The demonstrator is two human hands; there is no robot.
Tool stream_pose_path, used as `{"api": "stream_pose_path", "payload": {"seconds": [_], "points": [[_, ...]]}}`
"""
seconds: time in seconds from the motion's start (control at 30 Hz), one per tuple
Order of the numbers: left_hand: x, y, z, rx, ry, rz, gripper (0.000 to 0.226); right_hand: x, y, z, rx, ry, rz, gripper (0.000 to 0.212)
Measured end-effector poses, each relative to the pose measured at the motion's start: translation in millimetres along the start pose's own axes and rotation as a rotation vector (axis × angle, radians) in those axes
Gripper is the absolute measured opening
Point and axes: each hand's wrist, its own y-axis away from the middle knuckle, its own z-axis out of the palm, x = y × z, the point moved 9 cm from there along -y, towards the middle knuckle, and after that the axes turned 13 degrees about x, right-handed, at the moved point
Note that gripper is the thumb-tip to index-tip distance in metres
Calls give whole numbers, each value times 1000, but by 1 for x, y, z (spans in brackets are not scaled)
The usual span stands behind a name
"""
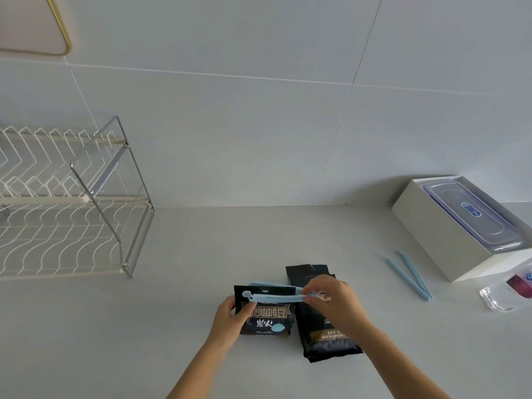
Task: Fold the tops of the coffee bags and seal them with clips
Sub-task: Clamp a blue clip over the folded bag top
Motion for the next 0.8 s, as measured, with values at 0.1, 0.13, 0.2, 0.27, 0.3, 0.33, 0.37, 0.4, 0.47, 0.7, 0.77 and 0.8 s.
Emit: {"api": "stream_pose_path", "payload": {"seconds": [0.1, 0.13, 0.2, 0.27, 0.3, 0.33, 0.37, 0.4, 0.47, 0.7, 0.77, 0.8], "points": [[1, 0, -1, 8, -5, 9, 29, -9, 0, 4, 19, 28, -27, 12], [1, 0, -1, 9, -4, 7, 29, -12, 0, 5, 25, 33, -34, 17], [0, 1, -1, 8, 6, 0, 29, -16, -1, 7, 34, 38, -42, 21], [0, 1, 0, 5, 21, -3, 30, -18, -3, 8, 48, 30, -40, 21], [0, 1, 0, 4, 26, -4, 30, -20, -4, 8, 56, 24, -39, 23], [0, 1, 0, 3, 32, -3, 30, -21, -4, 8, 62, 15, -38, 25], [1, 2, 1, 1, 40, -1, 30, -22, -4, 9, 63, 3, -38, 27], [2, 2, 1, -3, 47, 2, 30, -23, -5, 9, 62, -10, -39, 28], [3, 3, 1, -11, 53, 9, 30, -25, -5, 11, 57, -28, -37, 28], [6, 2, 1, -5, 52, 35, 19, -35, -8, 15, 37, -28, -84, 28], [5, 1, 0, -2, 45, 39, 15, -39, -10, 16, 28, -25, -101, 29], [4, 1, -1, -4, 42, 38, 15, -41, -11, 17, 20, -21, -109, 28]]}}
